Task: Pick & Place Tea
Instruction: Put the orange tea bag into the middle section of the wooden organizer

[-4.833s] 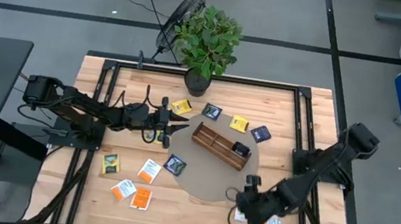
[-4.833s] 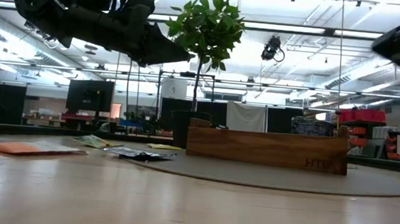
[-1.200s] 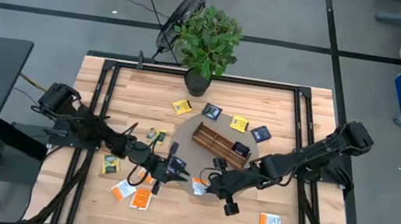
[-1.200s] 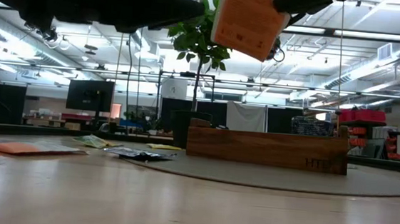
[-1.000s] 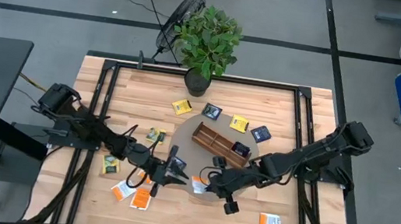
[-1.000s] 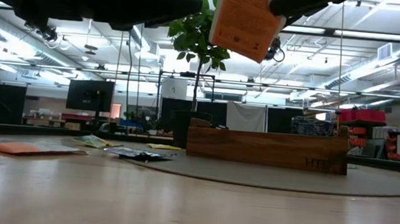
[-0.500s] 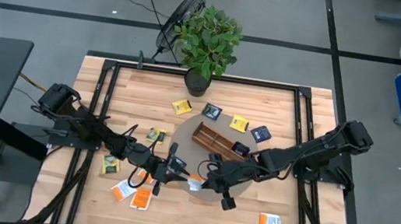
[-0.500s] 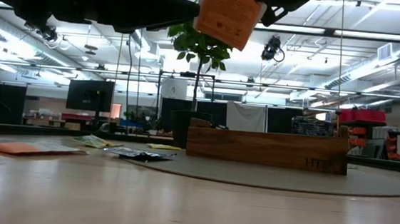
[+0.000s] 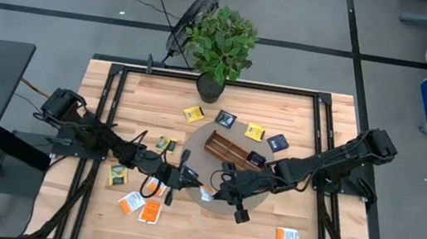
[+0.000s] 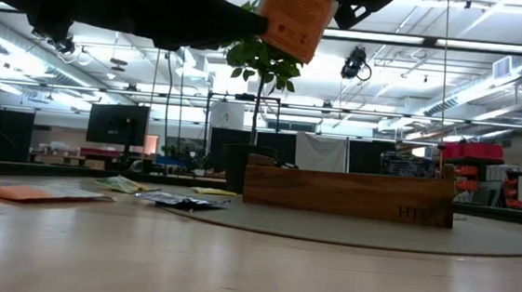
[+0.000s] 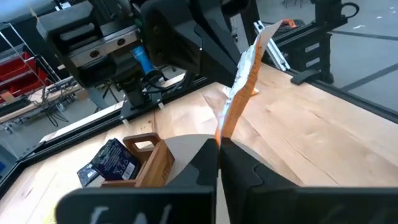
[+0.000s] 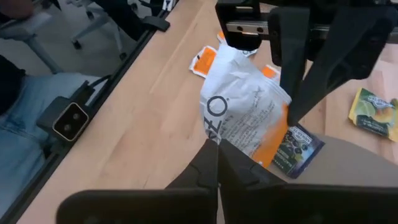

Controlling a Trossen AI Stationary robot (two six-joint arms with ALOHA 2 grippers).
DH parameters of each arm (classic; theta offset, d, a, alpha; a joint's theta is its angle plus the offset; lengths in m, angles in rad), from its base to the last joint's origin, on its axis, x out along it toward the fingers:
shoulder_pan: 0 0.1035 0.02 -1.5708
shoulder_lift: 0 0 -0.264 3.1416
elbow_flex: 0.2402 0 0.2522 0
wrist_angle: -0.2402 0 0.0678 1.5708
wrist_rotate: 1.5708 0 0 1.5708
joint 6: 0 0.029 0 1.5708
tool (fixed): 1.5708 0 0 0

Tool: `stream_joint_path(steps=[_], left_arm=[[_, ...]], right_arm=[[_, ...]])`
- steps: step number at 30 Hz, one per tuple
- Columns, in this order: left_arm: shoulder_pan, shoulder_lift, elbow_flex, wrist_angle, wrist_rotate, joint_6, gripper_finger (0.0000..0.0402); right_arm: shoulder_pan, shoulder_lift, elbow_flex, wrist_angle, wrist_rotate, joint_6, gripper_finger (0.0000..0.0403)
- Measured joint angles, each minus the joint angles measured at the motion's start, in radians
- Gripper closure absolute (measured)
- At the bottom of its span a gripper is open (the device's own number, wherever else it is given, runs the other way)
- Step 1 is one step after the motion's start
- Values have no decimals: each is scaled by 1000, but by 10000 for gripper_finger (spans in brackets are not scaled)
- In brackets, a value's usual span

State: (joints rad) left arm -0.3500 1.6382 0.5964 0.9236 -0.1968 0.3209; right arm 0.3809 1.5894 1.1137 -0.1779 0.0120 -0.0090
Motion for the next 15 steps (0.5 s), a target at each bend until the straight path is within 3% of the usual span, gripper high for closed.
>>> stream_joint_path(steps=[6, 15], left_arm=[[-1, 0, 0, -11, -2, -10, 397], [15, 0, 0, -10, -23, -113, 398]], right_arm=[[2, 0, 1, -73, 18, -16, 367], [10, -4, 1, -266, 167, 104, 313]])
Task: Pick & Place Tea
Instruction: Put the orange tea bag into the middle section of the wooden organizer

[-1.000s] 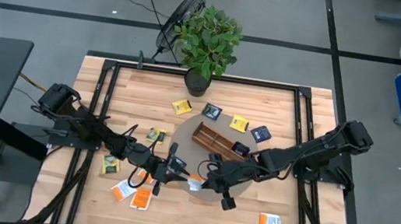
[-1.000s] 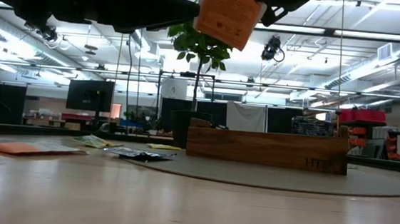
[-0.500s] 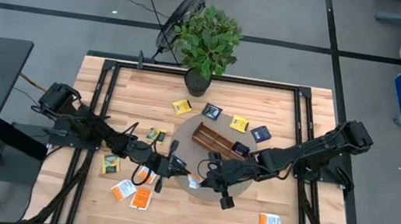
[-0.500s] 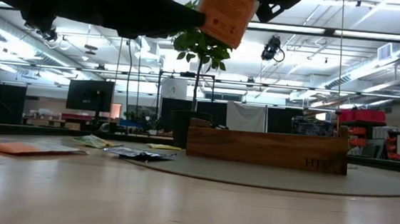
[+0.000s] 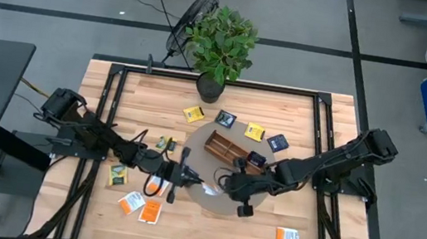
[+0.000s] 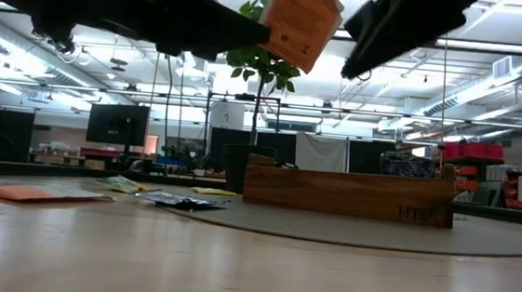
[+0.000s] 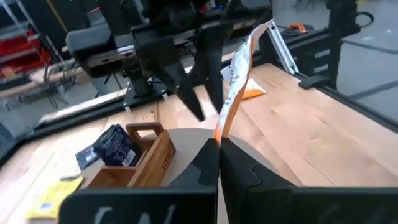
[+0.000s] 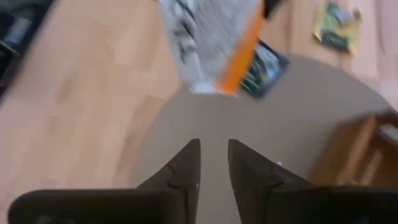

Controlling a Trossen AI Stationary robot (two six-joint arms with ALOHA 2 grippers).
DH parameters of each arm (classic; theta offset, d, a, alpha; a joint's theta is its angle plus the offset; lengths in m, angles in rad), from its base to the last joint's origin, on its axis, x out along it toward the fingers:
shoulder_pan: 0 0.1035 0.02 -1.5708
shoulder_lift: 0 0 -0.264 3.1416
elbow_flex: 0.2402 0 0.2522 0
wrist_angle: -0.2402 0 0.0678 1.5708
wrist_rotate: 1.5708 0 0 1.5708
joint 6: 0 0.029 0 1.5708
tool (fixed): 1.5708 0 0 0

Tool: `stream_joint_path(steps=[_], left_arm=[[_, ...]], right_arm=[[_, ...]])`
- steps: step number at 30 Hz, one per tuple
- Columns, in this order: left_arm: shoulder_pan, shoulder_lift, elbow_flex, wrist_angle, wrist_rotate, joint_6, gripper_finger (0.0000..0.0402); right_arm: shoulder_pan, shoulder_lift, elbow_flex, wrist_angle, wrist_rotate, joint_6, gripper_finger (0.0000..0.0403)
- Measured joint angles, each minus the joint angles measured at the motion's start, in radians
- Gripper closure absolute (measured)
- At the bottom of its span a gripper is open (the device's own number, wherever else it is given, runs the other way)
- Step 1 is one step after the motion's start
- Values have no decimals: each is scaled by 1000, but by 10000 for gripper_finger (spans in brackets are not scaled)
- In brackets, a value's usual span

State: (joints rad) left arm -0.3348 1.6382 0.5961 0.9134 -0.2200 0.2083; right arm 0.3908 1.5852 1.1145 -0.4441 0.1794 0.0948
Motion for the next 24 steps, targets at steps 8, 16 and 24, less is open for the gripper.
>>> stream_joint_path(steps=[8, 16, 24], left_arm=[[34, 0, 0, -18, -49, -149, 399], [65, 0, 0, -92, -49, -288, 399], [70, 0, 0, -98, -49, -368, 399]], right_arm=[[3, 0, 0, -71, 37, 110, 323], [36, -10, 0, -107, 175, 108, 251], [55, -72, 0, 1, 328, 33, 187]])
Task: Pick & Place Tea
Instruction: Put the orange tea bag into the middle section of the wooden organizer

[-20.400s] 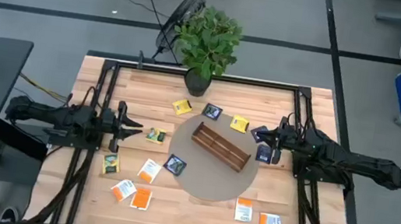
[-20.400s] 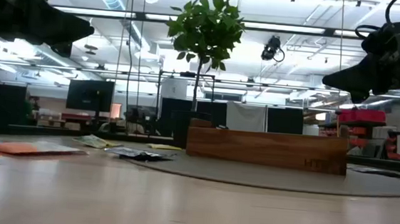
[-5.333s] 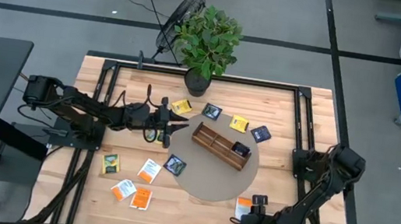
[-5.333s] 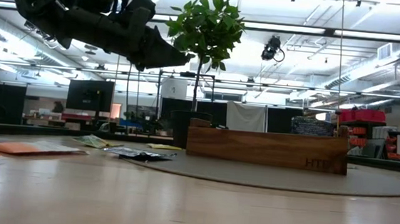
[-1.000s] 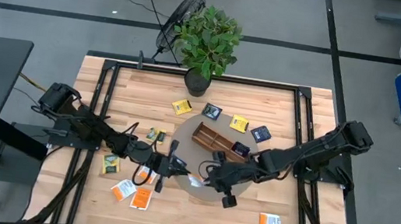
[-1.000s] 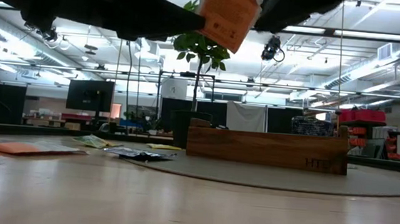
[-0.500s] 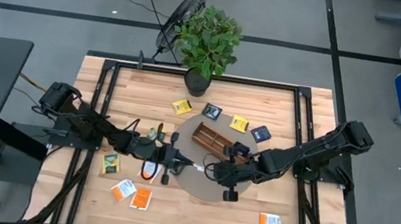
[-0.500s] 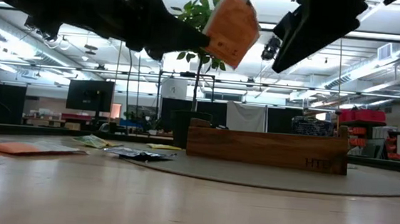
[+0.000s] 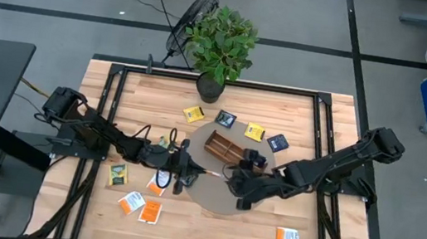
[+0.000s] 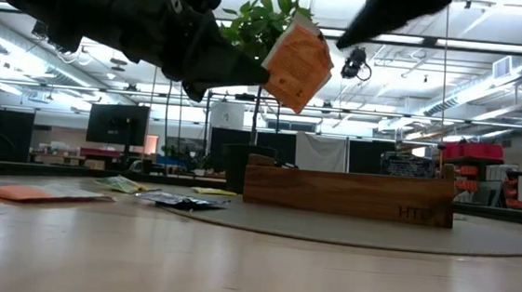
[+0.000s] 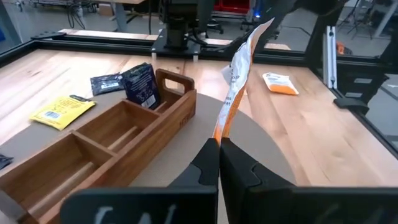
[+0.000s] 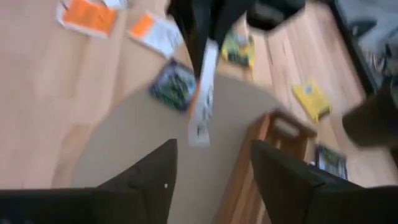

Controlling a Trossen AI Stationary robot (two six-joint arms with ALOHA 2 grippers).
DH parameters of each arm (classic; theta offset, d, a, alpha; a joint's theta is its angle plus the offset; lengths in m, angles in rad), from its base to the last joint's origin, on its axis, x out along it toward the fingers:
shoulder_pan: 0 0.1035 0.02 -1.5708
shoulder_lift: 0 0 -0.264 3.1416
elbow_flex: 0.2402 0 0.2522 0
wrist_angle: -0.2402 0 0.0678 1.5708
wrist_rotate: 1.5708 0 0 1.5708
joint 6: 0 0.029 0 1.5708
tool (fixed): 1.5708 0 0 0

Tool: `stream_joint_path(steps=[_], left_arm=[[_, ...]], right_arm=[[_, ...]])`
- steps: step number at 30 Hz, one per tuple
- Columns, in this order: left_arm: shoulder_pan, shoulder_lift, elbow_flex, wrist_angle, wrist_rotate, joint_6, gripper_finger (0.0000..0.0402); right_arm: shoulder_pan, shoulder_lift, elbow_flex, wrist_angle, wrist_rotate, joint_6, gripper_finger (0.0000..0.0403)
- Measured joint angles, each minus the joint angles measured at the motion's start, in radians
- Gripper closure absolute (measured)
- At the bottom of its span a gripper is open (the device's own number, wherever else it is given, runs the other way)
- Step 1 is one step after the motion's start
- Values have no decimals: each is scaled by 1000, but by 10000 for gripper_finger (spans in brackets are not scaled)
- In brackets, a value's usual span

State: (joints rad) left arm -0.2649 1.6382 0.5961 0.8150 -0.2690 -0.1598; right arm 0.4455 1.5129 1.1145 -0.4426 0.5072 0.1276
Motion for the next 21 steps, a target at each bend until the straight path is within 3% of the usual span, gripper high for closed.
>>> stream_joint_path(steps=[7, 21], left_arm=[[0, 0, 0, 5, -1, -11, 399], [5, 0, 0, 64, -1, -4, 399]], right_arm=[[-12, 6, 0, 69, 1, -66, 180], [-22, 16, -1, 111, -3, -96, 216]])
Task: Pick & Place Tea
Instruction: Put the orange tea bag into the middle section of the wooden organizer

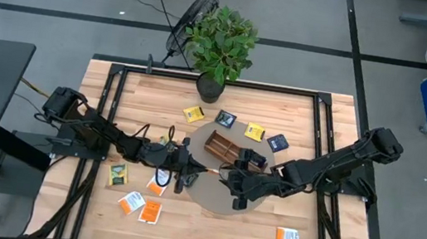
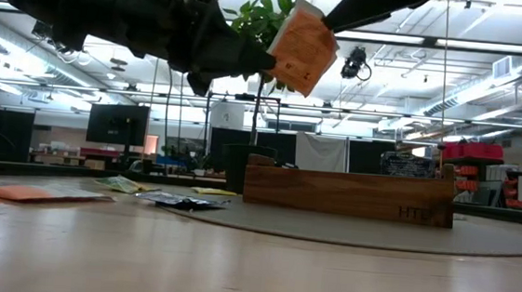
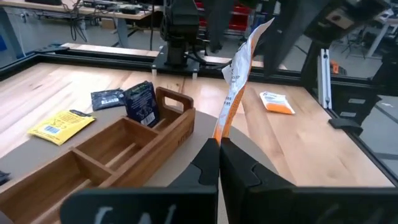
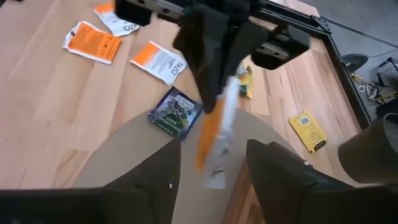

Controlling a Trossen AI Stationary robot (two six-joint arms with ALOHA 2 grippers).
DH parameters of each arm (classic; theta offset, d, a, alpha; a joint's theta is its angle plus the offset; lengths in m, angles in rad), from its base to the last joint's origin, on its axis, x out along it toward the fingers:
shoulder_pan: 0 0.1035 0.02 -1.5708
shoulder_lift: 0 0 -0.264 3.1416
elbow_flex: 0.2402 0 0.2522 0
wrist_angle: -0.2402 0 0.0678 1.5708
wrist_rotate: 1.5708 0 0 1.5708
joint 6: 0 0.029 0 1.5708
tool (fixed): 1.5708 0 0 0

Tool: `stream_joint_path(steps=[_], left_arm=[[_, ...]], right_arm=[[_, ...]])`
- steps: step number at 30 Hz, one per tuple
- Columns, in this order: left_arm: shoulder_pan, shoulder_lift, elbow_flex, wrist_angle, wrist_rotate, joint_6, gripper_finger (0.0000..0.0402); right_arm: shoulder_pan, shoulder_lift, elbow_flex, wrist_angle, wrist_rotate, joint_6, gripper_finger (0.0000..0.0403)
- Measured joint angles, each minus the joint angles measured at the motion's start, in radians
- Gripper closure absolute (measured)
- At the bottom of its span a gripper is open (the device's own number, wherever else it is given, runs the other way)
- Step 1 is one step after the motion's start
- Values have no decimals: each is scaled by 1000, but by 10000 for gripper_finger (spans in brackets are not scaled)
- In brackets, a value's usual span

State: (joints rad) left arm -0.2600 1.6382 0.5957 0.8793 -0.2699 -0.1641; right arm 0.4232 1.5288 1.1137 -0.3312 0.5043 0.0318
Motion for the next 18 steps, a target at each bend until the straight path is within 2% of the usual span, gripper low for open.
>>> stream_joint_path(steps=[6, 14, 18], left_arm=[[0, 0, 0, -1, 0, 2, 399], [0, 0, 0, -10, 0, 3, 399], [0, 0, 0, -14, 0, 5, 399]], right_arm=[[-3, 0, 0, 0, 1, 5, 263], [-3, 0, 0, -36, 1, 12, 386], [-4, 0, 0, -46, -1, 32, 392]])
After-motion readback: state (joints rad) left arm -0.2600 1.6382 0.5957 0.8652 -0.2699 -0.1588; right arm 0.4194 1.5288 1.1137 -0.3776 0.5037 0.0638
